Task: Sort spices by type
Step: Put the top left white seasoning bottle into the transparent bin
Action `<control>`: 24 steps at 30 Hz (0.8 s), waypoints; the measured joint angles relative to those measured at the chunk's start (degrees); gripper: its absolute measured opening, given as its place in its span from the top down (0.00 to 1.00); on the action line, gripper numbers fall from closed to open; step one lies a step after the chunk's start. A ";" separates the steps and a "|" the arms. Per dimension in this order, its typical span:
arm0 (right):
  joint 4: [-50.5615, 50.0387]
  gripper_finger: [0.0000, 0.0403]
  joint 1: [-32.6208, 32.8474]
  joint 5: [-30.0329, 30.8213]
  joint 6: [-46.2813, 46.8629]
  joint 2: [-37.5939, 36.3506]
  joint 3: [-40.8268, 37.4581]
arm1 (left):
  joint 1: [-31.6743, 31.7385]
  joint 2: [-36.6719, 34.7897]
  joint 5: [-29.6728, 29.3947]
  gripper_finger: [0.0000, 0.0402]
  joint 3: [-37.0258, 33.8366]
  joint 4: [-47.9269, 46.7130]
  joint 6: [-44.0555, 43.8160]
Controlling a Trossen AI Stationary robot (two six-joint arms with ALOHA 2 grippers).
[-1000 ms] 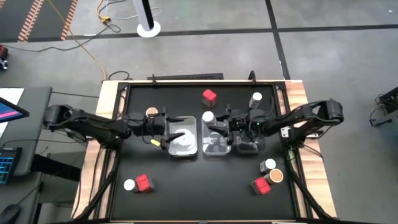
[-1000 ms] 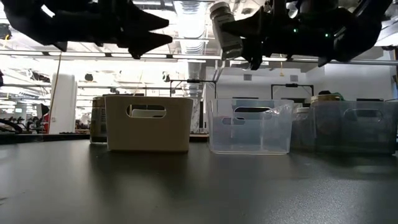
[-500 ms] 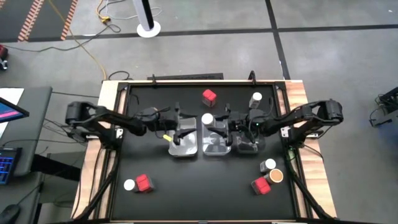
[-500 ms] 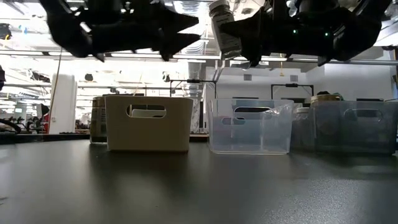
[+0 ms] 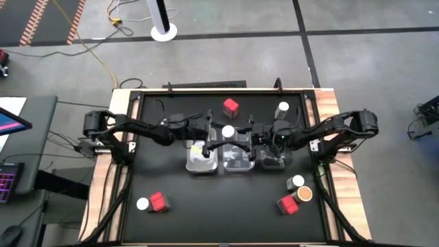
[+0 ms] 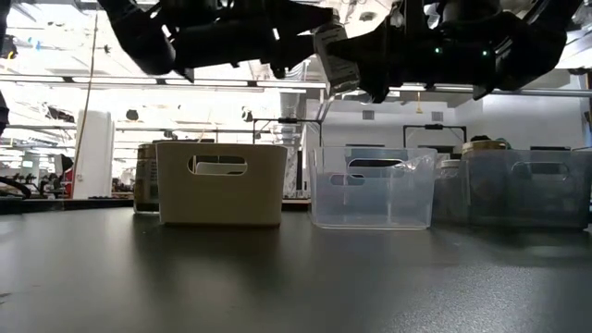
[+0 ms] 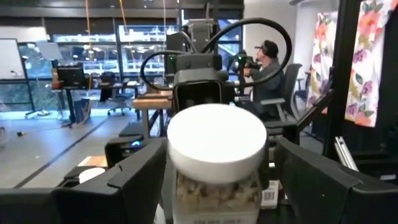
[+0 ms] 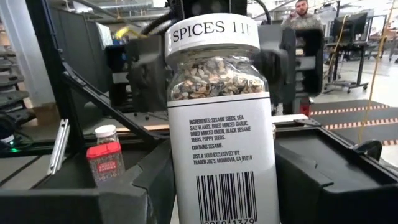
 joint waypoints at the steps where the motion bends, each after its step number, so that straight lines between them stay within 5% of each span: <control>1: 0.01 0.42 0.00 0.00 0.27 0.00 0.00 | 0.00 0.00 0.17 0.29 0.42 -0.82 0.18; 8: 0.05 0.42 0.00 0.00 0.32 0.00 0.00 | -0.02 -0.03 1.16 0.30 1.91 -3.92 -0.69; 18: 0.08 0.42 0.04 -0.03 0.72 0.00 0.00 | -0.04 0.00 0.96 0.48 1.91 -3.53 -1.76; 24: 0.12 0.42 0.04 -0.02 0.71 0.00 0.00 | -0.04 -0.02 0.86 0.50 1.91 -3.57 -1.64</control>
